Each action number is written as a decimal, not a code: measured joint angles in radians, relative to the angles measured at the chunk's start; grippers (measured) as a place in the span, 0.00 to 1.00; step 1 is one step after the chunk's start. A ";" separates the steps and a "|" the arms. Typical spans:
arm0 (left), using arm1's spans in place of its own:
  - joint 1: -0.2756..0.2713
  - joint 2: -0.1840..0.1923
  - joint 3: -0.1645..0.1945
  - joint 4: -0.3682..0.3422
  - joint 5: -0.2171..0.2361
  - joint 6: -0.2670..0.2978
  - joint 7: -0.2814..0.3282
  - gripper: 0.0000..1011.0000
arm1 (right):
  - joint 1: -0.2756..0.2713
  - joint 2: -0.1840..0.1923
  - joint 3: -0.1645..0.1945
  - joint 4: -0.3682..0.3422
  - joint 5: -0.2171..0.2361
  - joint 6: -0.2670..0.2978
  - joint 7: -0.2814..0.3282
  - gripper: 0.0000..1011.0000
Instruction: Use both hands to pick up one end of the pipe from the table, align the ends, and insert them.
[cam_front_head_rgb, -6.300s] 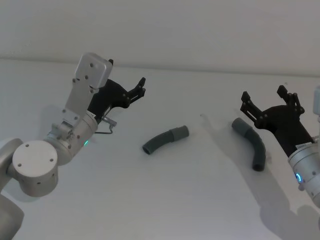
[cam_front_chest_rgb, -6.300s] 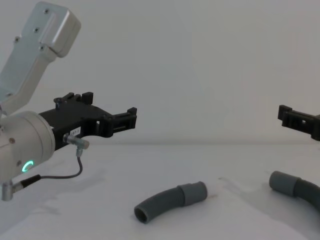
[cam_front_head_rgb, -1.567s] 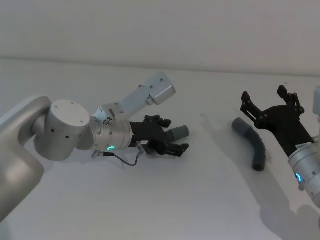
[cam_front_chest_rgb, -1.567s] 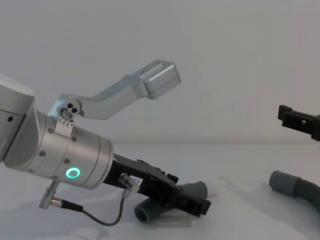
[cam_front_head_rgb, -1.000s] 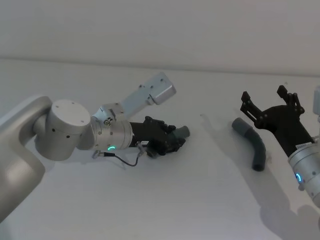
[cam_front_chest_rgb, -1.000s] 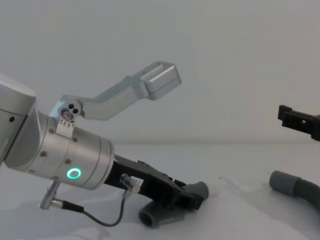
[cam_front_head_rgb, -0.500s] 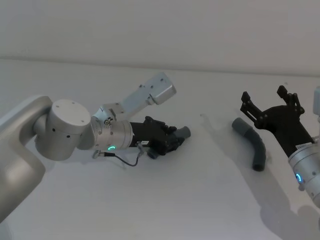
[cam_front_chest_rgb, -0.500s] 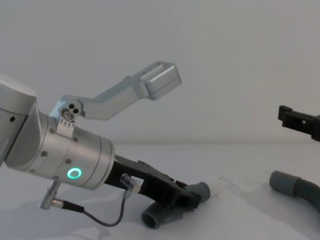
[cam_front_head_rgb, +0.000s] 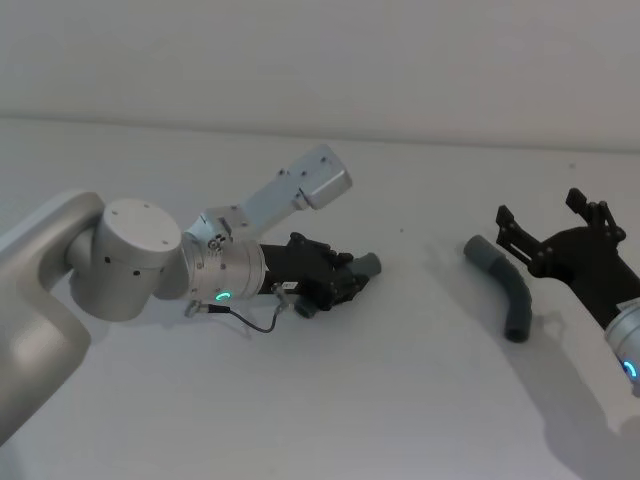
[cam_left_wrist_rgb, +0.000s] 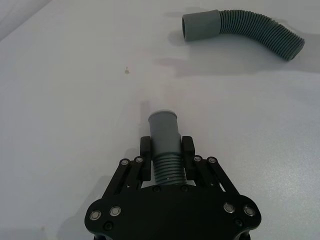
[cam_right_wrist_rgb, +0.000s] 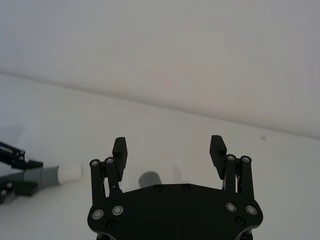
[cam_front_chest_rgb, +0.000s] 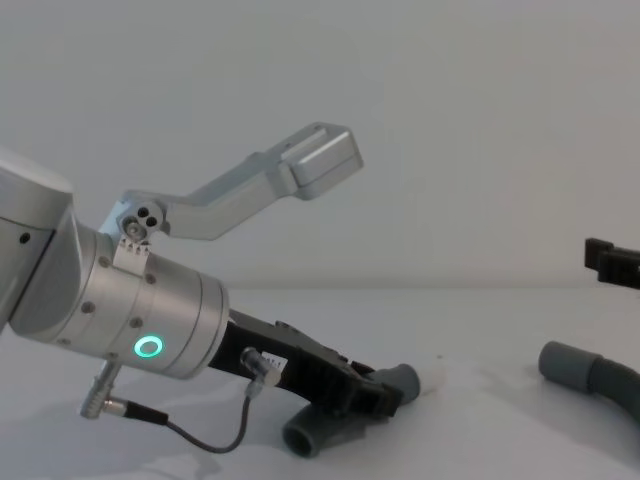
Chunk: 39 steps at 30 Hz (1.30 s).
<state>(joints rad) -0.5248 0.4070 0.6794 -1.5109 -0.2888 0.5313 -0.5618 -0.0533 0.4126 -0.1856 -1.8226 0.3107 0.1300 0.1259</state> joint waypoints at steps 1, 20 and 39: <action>0.000 0.000 0.000 0.000 0.000 0.000 0.000 0.35 | -0.003 0.004 0.003 -0.004 0.003 0.009 0.002 0.99; 0.000 0.000 0.000 0.000 0.000 0.000 0.000 0.35 | -0.044 0.040 0.043 -0.083 0.086 0.190 0.053 0.99; 0.000 0.000 0.000 0.000 0.000 0.000 0.000 0.35 | -0.034 0.021 0.030 -0.041 0.088 0.260 0.039 0.99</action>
<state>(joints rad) -0.5247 0.4070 0.6794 -1.5110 -0.2887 0.5310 -0.5617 -0.0877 0.4339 -0.1560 -1.8632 0.3990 0.3896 0.1652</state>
